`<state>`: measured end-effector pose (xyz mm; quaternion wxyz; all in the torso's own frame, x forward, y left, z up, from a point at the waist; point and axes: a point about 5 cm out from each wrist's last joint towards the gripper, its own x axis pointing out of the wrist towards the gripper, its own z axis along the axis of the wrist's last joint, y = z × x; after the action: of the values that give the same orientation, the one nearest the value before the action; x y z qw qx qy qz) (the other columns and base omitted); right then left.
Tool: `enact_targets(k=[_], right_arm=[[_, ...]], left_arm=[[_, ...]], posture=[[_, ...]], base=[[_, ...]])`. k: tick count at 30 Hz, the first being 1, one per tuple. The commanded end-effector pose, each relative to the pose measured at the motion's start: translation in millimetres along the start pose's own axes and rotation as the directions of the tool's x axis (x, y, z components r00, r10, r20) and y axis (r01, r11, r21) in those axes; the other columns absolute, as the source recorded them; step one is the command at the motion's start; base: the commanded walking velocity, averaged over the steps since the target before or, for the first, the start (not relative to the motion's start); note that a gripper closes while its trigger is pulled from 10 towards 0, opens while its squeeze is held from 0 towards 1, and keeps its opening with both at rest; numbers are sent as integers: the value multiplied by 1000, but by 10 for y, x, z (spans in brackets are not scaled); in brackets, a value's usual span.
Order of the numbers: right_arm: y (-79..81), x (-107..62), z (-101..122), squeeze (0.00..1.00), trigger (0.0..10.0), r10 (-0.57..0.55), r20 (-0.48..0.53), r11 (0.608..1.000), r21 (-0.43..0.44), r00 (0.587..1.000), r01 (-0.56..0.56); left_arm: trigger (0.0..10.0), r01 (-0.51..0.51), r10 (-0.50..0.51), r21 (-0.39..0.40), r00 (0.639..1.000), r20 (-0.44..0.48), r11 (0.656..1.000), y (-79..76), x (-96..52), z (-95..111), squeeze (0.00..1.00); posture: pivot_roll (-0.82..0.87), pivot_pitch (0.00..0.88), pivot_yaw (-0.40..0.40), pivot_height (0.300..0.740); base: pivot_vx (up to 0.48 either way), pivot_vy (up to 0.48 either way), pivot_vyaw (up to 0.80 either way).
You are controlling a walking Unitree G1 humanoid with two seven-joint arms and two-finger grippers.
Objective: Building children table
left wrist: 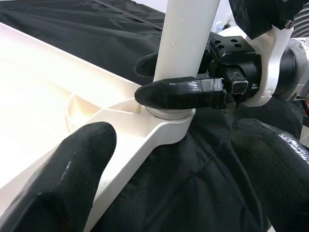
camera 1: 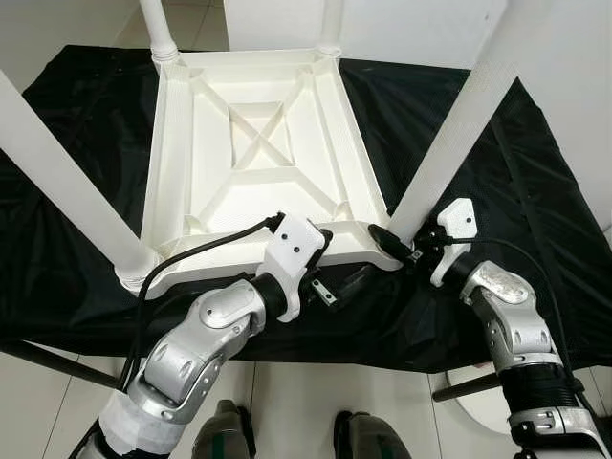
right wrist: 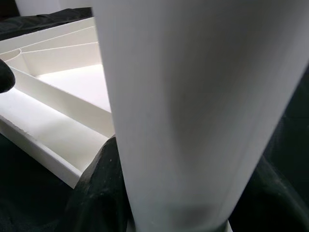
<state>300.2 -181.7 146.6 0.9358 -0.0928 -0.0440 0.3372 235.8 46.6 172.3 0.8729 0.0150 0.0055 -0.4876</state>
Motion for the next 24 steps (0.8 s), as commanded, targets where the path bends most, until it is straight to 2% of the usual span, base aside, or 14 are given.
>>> enact_targets(k=[1,5,8,9,14,16,18,19,20,21,23,24], right_arm=[[32,-23,-74,0,0,-41,-33,999,3,999,41],[49,-20,-71,0,0,-101,-26,995,7,995,102],[125,-16,-54,0,0,-172,-22,985,27,985,172],[171,-7,-45,0,0,-248,-29,967,57,968,249],[243,7,-29,0,0,-353,-43,931,82,935,355],[358,42,-3,0,0,-454,-46,884,102,890,456],[358,42,-3,0,0,-454,-46,884,102,890,456],[430,64,18,0,0,-502,-46,856,119,864,504],[430,64,18,0,0,-502,-46,856,119,864,504],[513,95,33,0,0,-541,-50,828,142,840,542],[513,95,33,0,0,-541,-50,828,142,840,542],[563,119,43,0,0,-558,-57,816,144,828,560]], left_arm=[[10000,45,-45,6,999,-16,999,-12,-9,-13,0],[10000,46,-46,7,999,-16,999,-7,-5,-11,0],[10000,49,-49,6,999,-13,999,-18,3,-12,0],[10000,50,-50,5,999,-12,999,-27,7,-16,0],[10000,52,-52,3,999,-12,999,-37,7,-20,0],[10000,53,-53,-1,999,-12,999,-40,4,-26,0],[10000,53,-53,-1,999,-12,999,-40,4,-26,0],[10000,56,-56,-1,998,-13,998,-47,9,-29,0],[10000,56,-56,-1,998,-13,998,-47,9,-29,0],[10000,60,-60,1,998,-13,998,-52,13,-25,0],[10000,60,-60,1,998,-13,998,-52,13,-25,0],[10000,61,-60,2,998,-13,998,-47,13,-21,0]], posture=[[-62,116,22,740],[-65,114,21,740],[-65,112,18,740],[-65,112,18,740],[-67,113,13,740],[-70,114,14,740],[-70,114,14,740],[-62,113,18,740],[-62,113,18,740],[-55,112,21,740],[-55,112,21,740],[-55,113,23,740]], base=[[0,0,0],[0,0,0],[0,0,0],[0,0,0],[0,0,0],[0,0,0],[0,0,0],[0,0,0],[0,0,0],[0,0,0],[0,0,0],[0,0,0]])
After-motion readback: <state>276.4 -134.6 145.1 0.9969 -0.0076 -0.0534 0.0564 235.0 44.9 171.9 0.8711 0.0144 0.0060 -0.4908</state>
